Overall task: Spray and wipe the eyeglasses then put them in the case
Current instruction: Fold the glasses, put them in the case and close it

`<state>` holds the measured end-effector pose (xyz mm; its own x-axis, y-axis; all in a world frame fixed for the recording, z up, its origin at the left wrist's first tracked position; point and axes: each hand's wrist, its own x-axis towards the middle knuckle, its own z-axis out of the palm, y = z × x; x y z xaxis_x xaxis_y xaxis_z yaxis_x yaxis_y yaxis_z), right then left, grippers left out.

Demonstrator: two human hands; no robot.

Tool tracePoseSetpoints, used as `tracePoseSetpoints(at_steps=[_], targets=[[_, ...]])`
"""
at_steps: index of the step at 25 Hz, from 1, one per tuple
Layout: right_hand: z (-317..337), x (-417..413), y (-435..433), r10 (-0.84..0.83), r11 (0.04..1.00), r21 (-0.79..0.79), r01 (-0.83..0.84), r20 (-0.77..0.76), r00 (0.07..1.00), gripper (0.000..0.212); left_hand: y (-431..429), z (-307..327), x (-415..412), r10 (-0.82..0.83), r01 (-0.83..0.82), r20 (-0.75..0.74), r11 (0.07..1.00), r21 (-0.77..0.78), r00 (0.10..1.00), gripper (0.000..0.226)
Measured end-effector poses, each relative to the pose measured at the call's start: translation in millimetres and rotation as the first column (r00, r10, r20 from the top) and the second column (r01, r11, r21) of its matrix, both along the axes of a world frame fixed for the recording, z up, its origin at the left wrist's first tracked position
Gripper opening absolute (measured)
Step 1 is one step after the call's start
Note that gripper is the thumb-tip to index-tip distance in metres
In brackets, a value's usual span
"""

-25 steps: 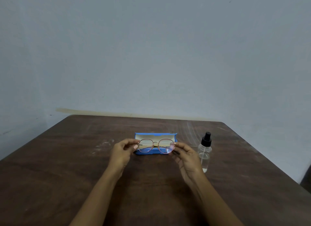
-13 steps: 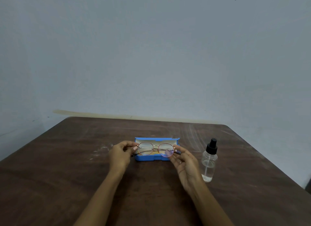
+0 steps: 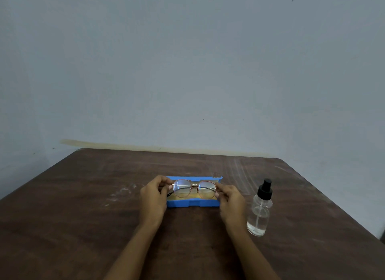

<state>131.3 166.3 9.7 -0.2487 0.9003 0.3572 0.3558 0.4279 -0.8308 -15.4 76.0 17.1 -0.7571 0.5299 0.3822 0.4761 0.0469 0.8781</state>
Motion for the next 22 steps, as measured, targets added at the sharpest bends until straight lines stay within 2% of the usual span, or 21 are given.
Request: tracePoseSetpoints(at_steps=[4,8,11,17,22], targets=[[0,-5,1,-0.042,0.996,0.082,0.040,0.024,0.999,0.028,5,-9,-3,0.037,-0.039,-0.071,0.999,-0.030,0.997,0.018],[-7,-12,1,-0.083,0.996,0.021,0.086,-0.114,0.990,0.026,6,-12,-5,0.058,-0.067,-0.144,0.996,-0.064,0.988,0.016],[-11,-16,3,-0.084,0.996,0.002,0.085,-0.124,0.989,0.024,7,-14,-8,0.072,-0.085,-0.172,0.994,-0.067,0.982,0.015],[-15,-18,6,-0.116,0.992,0.035,0.118,-0.071,0.991,0.032,10,-15,-10,0.125,-0.143,-0.180,0.985,-0.094,0.976,0.010],[-20,-20,10,-0.145,0.989,-0.009,0.146,0.080,0.986,0.030,8,-18,-9,0.102,-0.127,-0.192,0.985,-0.119,0.976,0.008]])
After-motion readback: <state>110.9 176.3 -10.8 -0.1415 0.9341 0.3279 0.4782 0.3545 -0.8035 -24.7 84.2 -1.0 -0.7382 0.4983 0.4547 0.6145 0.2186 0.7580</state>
